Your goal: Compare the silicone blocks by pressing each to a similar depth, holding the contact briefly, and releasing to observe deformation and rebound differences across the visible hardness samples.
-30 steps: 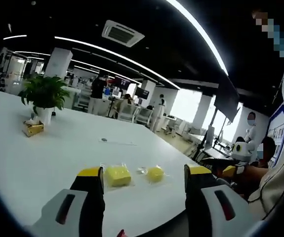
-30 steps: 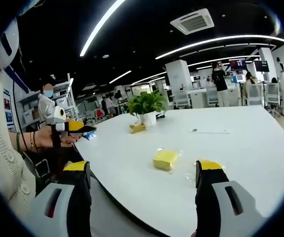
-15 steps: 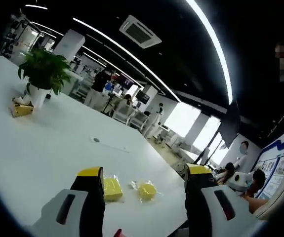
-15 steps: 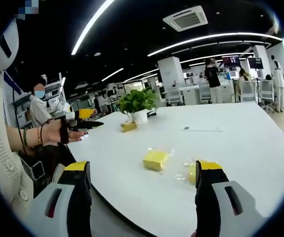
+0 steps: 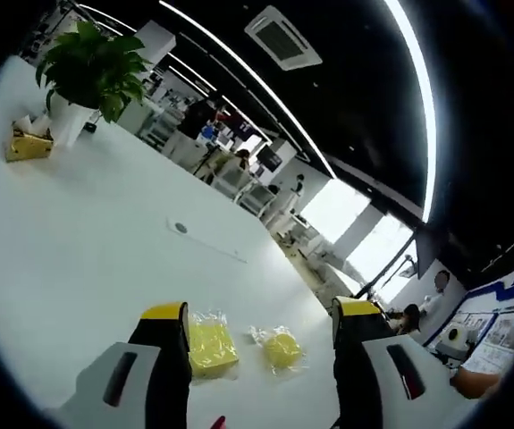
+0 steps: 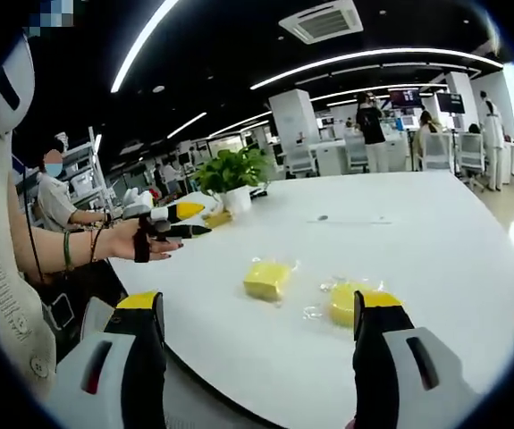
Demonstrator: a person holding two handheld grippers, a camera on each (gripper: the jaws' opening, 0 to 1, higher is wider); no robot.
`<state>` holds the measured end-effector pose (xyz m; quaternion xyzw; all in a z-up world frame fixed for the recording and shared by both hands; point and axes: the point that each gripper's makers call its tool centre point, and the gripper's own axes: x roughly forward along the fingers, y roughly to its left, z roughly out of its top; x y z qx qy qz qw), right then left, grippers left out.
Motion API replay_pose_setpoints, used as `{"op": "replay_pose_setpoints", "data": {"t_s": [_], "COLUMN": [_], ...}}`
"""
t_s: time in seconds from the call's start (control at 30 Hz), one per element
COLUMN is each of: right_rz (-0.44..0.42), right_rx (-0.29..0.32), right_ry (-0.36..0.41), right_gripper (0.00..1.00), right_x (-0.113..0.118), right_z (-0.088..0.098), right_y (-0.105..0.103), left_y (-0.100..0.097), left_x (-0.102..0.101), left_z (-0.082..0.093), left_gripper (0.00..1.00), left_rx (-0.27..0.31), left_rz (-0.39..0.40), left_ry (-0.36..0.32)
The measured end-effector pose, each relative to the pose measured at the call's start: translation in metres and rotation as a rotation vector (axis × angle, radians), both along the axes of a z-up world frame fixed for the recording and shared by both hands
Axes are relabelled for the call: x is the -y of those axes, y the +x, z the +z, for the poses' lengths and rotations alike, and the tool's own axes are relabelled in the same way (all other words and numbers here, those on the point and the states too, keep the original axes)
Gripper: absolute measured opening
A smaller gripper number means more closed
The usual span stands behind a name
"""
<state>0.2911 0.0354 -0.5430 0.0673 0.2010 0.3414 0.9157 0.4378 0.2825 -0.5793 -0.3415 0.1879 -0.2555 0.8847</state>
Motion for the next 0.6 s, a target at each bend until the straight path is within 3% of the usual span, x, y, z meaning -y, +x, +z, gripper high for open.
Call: {"op": "replay_pose_setpoints", "data": {"t_s": [0.07, 0.4, 0.5, 0.6], "right_rz": [-0.005, -0.053, -0.071, -0.086], "right_rx": [-0.008, -0.059, -0.069, -0.077], "right_ry": [-0.008, -0.067, -0.075, -0.081], "right_gripper": [0.81, 0.81, 0.81, 0.81], "right_x": [0.000, 0.003, 0.006, 0.009], "right_z": [-0.002, -0.013, -0.015, -0.016], "right_y": [0.000, -0.005, -0.005, -0.005], "left_y": [0.012, 0.061, 0.070, 0.074], "left_x": [0.000, 0.007, 0.010, 0.015], "left_z": [-0.014, -0.091, -0.110, -0.123], "left_gripper": [0.63, 0.62, 0.67, 0.63], "left_rx": [-0.028, -0.131, -0.164, -0.200], "left_rz": [0.001, -0.040, -0.046, -0.057], "left_ry": [-0.017, 0.045, 0.061, 0.038]}}
